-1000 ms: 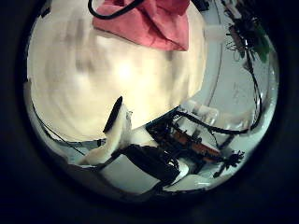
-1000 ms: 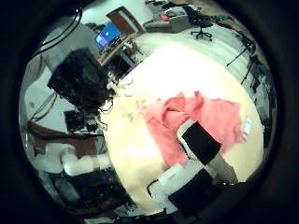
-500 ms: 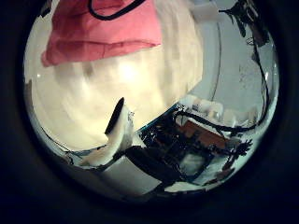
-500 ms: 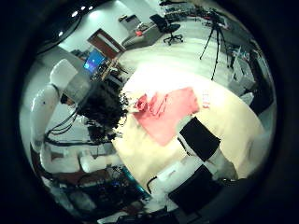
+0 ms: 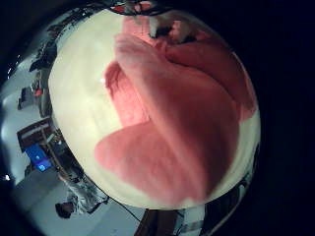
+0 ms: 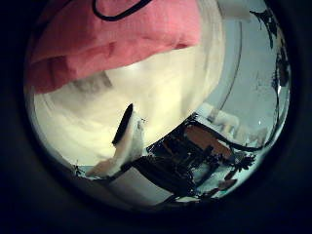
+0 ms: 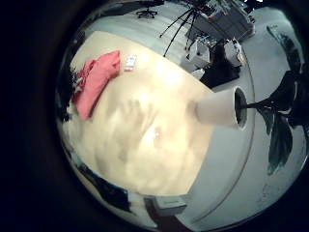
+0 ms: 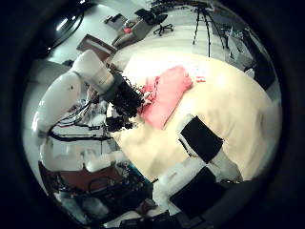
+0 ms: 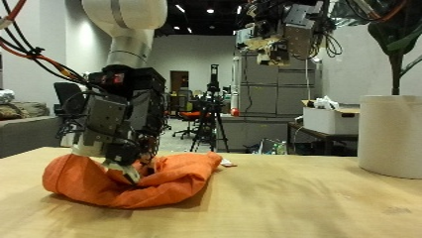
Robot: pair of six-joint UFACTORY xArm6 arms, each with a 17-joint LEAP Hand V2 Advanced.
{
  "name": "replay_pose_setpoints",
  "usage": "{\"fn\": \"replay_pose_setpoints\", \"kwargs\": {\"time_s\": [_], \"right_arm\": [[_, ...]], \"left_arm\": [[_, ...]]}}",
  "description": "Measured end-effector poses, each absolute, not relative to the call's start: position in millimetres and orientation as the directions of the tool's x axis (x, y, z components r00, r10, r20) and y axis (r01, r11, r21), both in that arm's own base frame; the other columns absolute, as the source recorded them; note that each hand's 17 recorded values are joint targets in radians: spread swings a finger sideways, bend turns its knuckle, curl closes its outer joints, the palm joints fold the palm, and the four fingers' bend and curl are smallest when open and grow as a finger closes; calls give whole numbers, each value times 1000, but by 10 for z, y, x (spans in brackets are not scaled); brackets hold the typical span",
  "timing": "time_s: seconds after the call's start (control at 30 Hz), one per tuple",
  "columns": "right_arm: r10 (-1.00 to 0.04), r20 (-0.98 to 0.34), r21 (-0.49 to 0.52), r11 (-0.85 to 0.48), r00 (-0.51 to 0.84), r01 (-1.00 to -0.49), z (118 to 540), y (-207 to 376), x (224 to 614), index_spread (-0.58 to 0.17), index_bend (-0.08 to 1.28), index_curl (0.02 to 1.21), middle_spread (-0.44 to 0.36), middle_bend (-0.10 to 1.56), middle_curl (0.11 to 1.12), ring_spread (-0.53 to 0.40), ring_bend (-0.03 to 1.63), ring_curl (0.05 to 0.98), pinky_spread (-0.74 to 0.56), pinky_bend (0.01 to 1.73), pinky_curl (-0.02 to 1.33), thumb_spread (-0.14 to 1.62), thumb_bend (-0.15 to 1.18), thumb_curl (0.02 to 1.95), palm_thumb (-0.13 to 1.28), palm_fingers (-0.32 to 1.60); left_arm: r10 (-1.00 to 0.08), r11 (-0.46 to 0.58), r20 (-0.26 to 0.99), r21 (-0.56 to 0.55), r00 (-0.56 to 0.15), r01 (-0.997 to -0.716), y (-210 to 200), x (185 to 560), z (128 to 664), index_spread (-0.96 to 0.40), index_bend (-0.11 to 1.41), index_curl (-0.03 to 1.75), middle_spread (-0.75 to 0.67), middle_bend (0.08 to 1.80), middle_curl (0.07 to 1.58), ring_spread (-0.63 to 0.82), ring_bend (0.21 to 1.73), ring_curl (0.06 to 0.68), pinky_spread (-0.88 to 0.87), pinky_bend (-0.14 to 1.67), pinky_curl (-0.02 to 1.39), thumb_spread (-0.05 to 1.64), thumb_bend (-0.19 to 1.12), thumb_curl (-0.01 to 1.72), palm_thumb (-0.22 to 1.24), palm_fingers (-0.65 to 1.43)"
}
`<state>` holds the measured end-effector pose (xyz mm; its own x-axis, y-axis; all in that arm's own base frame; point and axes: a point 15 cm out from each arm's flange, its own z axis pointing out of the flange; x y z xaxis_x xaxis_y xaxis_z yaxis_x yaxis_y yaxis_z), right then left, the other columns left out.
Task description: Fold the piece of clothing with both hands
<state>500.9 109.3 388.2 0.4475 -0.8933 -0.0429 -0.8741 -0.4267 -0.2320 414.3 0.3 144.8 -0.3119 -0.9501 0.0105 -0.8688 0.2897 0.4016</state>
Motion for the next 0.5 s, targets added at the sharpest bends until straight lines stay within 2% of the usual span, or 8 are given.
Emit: {"fn": "replay_pose_setpoints", "kwargs": {"time_s": [0.1,0.3,0.5], "right_arm": [[-893,-46,-219,-427,447,-877,3824,1073,4959,-405,175,340,-141,241,340,112,335,219,296,365,255,1328,-11,384,662,163],[-893,-38,-222,-430,448,-875,3871,1052,4906,-405,173,330,-126,229,339,107,321,223,292,335,256,1322,-11,383,669,187],[-892,-60,-157,-434,447,-887,4011,1007,4546,-406,171,323,-102,211,340,105,304,227,292,308,263,1315,-21,370,637,198]], "left_arm": [[-951,272,-6,453,-309,-849,63,4088,1407,130,166,319,271,177,267,508,421,217,488,271,317,1235,-16,295,419,-26],[-955,263,-21,403,-296,-877,102,4173,1671,130,167,316,274,174,265,511,418,217,487,269,318,1236,-17,292,408,-25],[-958,257,-46,303,-284,-918,93,4065,2467,130,166,313,275,177,265,512,416,218,487,267,320,1237,-17,291,402,-25]]}}
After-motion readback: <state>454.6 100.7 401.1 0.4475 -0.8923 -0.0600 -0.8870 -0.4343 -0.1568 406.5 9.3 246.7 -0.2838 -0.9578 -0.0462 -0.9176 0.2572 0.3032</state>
